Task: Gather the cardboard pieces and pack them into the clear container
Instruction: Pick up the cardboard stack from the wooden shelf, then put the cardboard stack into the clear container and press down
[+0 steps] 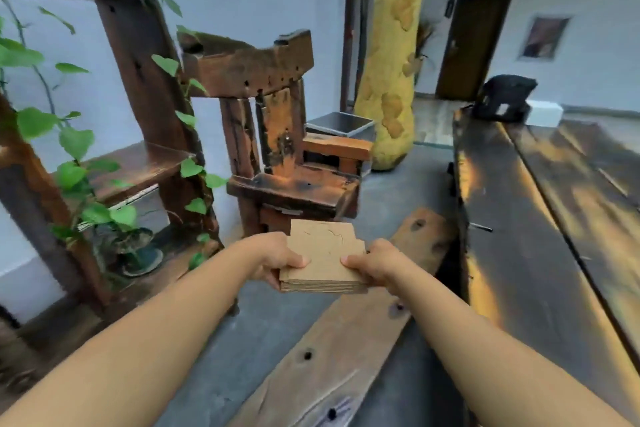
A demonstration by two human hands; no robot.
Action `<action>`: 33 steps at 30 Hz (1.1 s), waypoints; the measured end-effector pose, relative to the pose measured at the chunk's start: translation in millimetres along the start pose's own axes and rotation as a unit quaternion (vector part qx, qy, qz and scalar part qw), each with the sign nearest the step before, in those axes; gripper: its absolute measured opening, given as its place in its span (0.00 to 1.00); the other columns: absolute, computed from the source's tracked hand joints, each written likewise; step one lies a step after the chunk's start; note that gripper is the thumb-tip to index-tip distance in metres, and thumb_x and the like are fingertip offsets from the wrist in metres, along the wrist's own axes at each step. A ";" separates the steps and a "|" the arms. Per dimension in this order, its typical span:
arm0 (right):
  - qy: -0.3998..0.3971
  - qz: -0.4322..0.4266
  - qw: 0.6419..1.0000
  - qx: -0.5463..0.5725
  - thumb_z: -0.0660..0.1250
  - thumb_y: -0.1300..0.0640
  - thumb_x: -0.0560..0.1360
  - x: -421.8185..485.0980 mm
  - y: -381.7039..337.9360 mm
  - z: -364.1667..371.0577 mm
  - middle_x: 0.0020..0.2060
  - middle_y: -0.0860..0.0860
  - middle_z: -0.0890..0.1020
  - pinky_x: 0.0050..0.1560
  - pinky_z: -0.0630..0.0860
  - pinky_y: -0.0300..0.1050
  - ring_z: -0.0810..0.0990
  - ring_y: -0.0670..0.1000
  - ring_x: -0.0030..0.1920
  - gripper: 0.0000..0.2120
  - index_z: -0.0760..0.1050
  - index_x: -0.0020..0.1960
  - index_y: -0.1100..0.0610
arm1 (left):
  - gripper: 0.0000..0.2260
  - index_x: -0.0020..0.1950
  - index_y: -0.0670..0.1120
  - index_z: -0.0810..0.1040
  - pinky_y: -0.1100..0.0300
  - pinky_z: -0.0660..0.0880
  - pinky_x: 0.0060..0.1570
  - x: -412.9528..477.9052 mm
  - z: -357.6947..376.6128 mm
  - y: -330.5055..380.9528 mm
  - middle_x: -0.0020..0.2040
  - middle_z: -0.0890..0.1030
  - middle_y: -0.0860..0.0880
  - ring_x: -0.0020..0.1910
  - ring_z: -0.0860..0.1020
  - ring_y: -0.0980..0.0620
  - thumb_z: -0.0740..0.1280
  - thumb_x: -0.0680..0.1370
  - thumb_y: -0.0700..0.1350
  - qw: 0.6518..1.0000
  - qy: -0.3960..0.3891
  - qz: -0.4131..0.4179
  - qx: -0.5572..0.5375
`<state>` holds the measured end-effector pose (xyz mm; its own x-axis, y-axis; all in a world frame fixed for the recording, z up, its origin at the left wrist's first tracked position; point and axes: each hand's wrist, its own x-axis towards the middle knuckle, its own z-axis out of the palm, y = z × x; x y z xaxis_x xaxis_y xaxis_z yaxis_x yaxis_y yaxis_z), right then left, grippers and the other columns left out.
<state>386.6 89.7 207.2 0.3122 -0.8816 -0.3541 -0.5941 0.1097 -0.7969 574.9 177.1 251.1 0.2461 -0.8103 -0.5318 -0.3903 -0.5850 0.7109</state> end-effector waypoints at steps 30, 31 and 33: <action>0.475 0.497 0.692 0.221 0.68 0.44 0.75 -358.2 291.9 -98.5 0.61 0.58 0.79 0.60 0.79 0.56 0.80 0.58 0.57 0.28 0.69 0.68 0.60 | 0.13 0.46 0.44 0.74 0.59 0.80 0.26 -92.6 493.1 125.6 0.42 0.81 0.43 0.38 0.81 0.47 0.73 0.74 0.51 0.638 -0.494 0.338 0.485; 0.483 0.506 0.678 0.226 0.67 0.44 0.75 -372.7 295.9 -89.1 0.61 0.58 0.78 0.61 0.79 0.56 0.80 0.58 0.58 0.28 0.69 0.69 0.60 | 0.13 0.47 0.44 0.74 0.56 0.82 0.31 -106.1 501.0 116.8 0.45 0.81 0.42 0.41 0.81 0.45 0.73 0.74 0.51 0.627 -0.509 0.336 0.485; 0.498 0.514 0.653 0.248 0.67 0.45 0.76 -400.0 304.3 -72.9 0.59 0.56 0.79 0.60 0.79 0.55 0.80 0.56 0.56 0.27 0.70 0.68 0.59 | 0.12 0.47 0.45 0.73 0.56 0.82 0.31 -131.6 514.2 98.7 0.47 0.79 0.43 0.44 0.80 0.46 0.73 0.74 0.49 0.618 -0.525 0.335 0.479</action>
<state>26.9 442.2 142.0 -0.8461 -0.0596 -0.5297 0.2800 0.7959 -0.5368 47.8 242.8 154.5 -0.7717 -0.0972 -0.6285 -0.5622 0.5663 0.6027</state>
